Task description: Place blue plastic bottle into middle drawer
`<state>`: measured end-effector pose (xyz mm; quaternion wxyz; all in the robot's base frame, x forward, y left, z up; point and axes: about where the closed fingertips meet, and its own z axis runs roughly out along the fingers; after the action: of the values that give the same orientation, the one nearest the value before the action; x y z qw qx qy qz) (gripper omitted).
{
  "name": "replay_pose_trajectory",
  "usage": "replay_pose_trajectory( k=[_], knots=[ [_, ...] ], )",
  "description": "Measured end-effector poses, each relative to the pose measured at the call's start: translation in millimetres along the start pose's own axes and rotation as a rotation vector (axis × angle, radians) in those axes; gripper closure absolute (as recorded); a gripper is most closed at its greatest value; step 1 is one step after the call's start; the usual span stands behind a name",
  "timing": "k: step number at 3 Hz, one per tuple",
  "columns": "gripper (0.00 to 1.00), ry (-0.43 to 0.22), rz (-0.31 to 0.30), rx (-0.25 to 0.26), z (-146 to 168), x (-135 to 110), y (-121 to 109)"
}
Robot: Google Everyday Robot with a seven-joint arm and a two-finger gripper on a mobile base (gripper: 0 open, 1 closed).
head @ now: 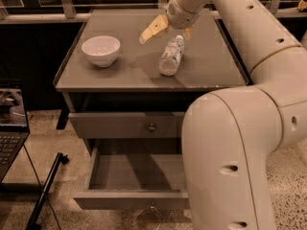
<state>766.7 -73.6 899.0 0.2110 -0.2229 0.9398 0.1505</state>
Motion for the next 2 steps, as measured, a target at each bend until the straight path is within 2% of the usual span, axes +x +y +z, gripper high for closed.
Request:
replay_pose_trajectory(
  k=[2],
  knots=[
    [0.0, 0.063, 0.042, 0.066, 43.2, 4.1, -20.5]
  ],
)
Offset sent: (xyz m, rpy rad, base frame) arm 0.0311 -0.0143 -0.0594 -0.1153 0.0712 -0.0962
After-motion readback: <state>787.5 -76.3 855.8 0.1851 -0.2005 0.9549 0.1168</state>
